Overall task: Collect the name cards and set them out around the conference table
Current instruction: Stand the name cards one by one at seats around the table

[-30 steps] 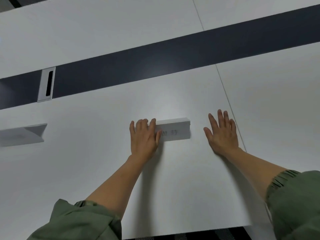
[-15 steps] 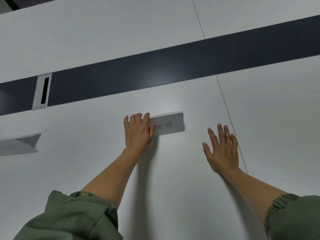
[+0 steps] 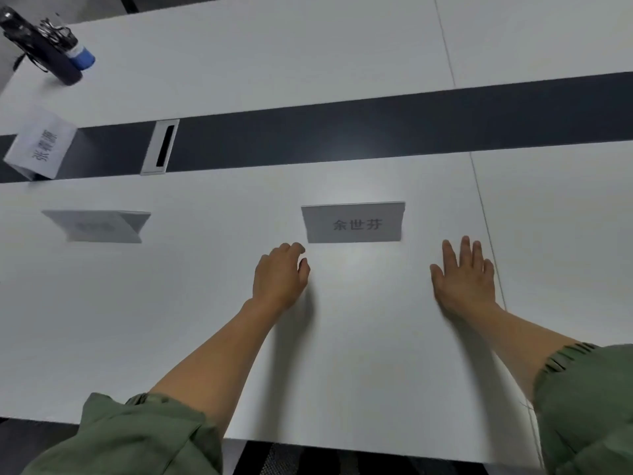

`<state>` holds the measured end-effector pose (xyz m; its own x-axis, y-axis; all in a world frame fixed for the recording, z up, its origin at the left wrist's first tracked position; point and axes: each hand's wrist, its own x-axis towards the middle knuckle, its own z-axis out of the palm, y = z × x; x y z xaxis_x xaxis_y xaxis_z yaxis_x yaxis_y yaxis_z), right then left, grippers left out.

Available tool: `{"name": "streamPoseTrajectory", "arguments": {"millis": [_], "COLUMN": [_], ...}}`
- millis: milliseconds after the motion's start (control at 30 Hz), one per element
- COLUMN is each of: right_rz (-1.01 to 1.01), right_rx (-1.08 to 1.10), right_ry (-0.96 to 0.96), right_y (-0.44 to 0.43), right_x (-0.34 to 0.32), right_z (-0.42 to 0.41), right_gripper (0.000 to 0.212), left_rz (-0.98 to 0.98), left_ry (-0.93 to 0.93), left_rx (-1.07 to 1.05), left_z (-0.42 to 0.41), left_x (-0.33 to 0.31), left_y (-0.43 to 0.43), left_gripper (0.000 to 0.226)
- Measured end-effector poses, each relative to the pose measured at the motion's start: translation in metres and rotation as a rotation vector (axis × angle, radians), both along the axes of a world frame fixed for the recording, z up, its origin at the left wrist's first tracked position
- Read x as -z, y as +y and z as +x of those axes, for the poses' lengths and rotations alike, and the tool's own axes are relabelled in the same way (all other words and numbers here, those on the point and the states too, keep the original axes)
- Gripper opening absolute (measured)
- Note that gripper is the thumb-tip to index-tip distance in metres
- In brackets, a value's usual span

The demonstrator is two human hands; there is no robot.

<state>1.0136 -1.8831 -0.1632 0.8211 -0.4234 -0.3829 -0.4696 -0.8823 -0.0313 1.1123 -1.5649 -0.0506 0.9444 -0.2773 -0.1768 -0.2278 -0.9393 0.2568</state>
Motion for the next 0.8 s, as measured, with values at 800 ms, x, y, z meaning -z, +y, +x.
{"name": "streamPoseTrajectory", "arguments": {"millis": [800], "right_rz": [0.311], "right_rx": [-0.596], "right_ry": [-0.282], "right_y": [0.48], "right_x": [-0.194], "right_z": [-0.05], "right_gripper": [0.034], "left_rz": [-0.007], "left_ry": [-0.059], "left_rx": [-0.47], "left_z": [-0.282], "left_x": [-0.136], "left_y": [0.439], "left_gripper": [0.031]}}
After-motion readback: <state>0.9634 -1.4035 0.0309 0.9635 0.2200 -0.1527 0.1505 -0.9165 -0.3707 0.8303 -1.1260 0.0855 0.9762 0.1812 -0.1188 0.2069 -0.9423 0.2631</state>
